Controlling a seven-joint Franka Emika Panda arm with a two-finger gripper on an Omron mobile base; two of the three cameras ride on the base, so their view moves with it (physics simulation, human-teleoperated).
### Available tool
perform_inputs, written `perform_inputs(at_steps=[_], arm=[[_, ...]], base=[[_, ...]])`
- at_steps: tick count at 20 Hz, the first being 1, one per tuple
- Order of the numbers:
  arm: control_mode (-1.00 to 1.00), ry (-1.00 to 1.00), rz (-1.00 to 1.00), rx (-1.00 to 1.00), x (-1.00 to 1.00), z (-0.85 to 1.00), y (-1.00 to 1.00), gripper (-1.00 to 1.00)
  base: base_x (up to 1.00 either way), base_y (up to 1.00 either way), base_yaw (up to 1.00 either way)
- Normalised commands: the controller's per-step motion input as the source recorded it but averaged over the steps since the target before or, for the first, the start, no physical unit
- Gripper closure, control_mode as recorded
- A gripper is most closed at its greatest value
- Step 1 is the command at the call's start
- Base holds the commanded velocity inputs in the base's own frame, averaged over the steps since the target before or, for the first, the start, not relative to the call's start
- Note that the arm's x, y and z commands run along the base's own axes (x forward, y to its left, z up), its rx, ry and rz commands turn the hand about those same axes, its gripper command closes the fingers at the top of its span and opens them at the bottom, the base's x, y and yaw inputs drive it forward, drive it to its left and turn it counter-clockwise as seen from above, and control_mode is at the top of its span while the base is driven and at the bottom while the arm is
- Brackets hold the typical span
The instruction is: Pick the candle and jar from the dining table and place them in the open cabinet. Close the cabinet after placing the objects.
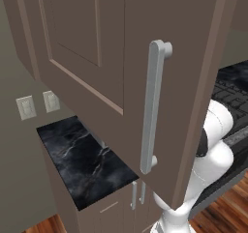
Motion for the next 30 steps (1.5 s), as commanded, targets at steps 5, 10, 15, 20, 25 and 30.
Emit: perform_inputs(at_steps=[5,10,15,20,25,30], arm=[[-1.00,0.00,0.00,0.00,0.46,0.00,0.00,-1.00],[-1.00,0.00,0.00,0.00,0.43,0.00,0.00,-1.00],[-1.00,0.00,0.00,0.00,0.24,0.00,0.00,-1.00],[-1.00,-0.03,0.00,0.02,-0.23,0.00,0.00,-1.00],[-1.00,-0.09,0.01,0.03,-0.71,0.00,-0.13,-1.00],[-1.00,-0.09,0.02,0.01,-0.61,0.00,-0.27,-1.00]], base=[[0.00,0.00,0.00],[0.00,0.00,0.00],[0.00,0.00,0.00],[0.00,0.00,0.00],[0.00,0.00,0.00],[0.00,0.00,0.00]])
